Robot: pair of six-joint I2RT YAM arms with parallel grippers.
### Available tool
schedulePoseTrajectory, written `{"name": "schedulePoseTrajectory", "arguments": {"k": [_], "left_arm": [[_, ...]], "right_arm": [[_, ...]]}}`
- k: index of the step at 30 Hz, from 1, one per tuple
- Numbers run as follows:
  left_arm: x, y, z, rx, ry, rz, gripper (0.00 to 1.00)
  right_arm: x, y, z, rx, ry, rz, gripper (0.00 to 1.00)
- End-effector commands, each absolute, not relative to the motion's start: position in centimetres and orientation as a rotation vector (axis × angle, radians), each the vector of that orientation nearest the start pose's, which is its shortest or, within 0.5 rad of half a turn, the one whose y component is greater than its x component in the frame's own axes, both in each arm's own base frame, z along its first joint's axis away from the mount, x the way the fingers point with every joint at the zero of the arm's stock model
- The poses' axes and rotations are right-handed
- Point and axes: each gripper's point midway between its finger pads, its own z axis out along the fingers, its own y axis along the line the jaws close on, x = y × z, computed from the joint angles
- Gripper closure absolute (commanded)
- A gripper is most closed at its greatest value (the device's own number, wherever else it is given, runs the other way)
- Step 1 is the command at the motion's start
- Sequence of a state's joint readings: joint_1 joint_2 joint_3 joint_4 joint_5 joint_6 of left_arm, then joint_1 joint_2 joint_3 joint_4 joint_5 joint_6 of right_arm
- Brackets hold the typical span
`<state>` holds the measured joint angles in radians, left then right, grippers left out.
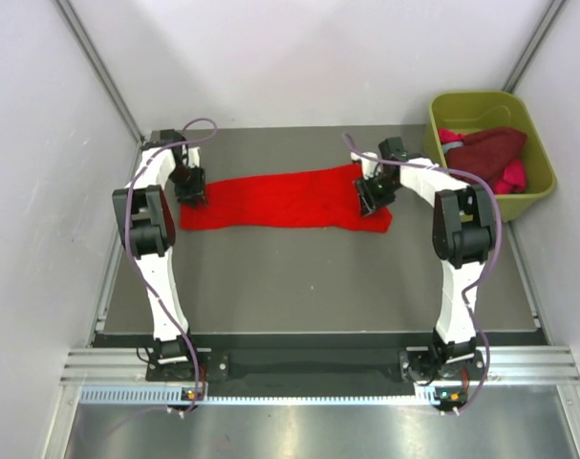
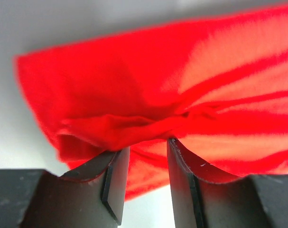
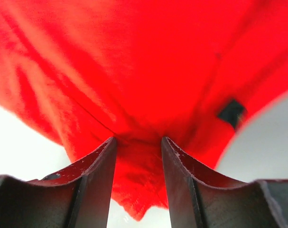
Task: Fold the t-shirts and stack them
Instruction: Fold the tshirt
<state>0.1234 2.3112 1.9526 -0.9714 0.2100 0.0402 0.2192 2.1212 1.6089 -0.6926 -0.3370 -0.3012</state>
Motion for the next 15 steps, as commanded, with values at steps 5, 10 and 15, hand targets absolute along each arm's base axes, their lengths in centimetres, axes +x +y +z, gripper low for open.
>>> {"name": "schedulePoseTrajectory", "arguments": {"k": [5, 10, 15], "left_arm": [[50.6, 5.7, 2.1, 0.002, 2.838, -0.109, 0.57], [51.1, 5.5, 4.5, 0.028, 2.796, -0.128, 0.57], [50.8, 4.0, 12.4, 0.008, 2.658, -0.249, 0.54]], "right_arm": [[41.9, 7.0, 2.2, -0.646, 2.787, 0.183, 0.55], [43.0, 6.9, 3.2, -0.663, 2.747, 0.143, 0.55], [43.7, 7.5, 6.8, -0.671, 2.654, 0.140, 0.55]]}}
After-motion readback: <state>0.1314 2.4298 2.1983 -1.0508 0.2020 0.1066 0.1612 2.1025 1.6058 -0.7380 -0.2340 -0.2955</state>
